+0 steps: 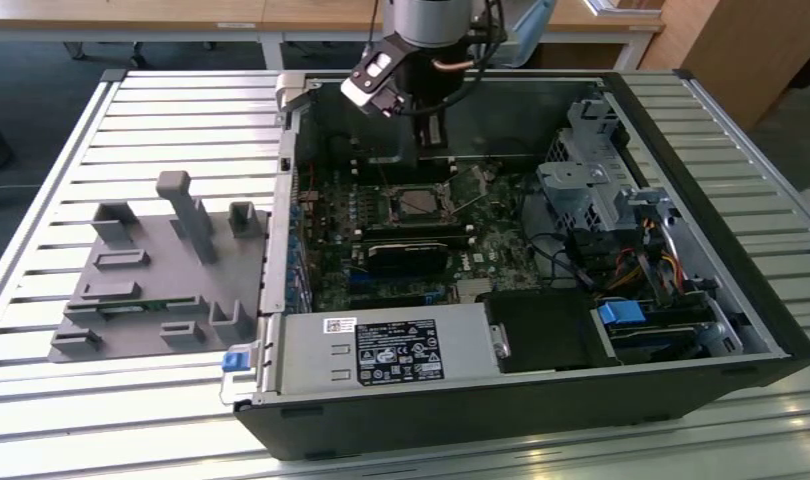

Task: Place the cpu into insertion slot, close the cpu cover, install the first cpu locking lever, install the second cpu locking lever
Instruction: 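Close the cpu cover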

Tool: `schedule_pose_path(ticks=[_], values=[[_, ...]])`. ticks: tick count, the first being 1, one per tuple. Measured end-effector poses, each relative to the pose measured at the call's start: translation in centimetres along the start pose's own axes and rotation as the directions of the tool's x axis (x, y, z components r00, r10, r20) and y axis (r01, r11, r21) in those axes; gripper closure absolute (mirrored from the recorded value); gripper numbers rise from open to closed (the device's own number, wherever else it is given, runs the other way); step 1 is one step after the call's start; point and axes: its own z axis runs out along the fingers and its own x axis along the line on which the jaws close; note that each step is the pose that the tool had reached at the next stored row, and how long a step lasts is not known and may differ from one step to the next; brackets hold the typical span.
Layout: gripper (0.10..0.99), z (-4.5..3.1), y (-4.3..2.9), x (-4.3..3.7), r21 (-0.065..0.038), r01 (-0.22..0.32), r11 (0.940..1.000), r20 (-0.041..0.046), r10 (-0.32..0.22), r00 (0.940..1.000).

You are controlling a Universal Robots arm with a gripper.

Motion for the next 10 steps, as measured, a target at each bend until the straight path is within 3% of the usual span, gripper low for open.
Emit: schedule_pose_path(ticks=[5,10], values=[[0.98,-1.83,0.09,-0.02,0.0,0.0,1.0,0.0,0.0,1.0],[0.98,-2.05,0.1,-0.19,0.0,0.0,1.0,-0.0001,0.0,1.0]])
